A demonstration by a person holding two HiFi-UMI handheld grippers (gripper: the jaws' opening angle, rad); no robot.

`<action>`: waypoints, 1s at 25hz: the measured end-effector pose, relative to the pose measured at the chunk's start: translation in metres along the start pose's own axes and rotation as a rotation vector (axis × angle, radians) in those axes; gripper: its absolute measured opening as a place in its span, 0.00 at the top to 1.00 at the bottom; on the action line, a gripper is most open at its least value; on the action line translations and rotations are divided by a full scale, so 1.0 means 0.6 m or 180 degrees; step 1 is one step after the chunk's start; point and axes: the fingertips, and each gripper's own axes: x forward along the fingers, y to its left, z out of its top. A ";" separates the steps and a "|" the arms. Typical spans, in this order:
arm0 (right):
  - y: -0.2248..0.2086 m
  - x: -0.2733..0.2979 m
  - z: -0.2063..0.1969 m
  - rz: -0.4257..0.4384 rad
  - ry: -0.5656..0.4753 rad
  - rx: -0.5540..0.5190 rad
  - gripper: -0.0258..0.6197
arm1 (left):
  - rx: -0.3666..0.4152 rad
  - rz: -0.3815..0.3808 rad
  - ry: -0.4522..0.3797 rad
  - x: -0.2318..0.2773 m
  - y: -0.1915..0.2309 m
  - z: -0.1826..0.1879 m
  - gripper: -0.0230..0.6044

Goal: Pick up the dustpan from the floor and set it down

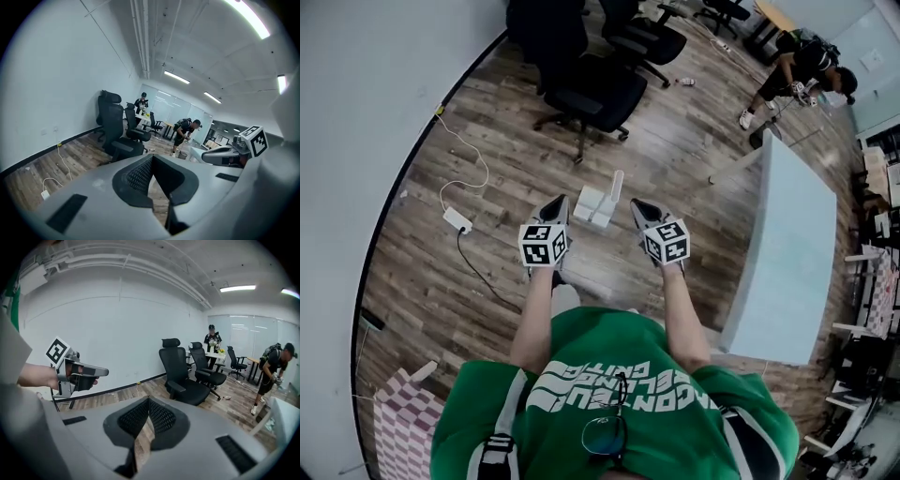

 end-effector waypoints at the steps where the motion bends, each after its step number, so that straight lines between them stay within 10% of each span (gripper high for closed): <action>1: -0.001 0.008 0.006 -0.0025 0.0012 0.0004 0.95 | 0.0010 -0.0026 -0.0001 0.000 0.011 0.007 0.96; 25: -0.084 0.070 0.004 -0.0770 -0.0039 0.0527 0.95 | 0.0702 -0.0370 0.0206 0.035 0.129 0.071 0.96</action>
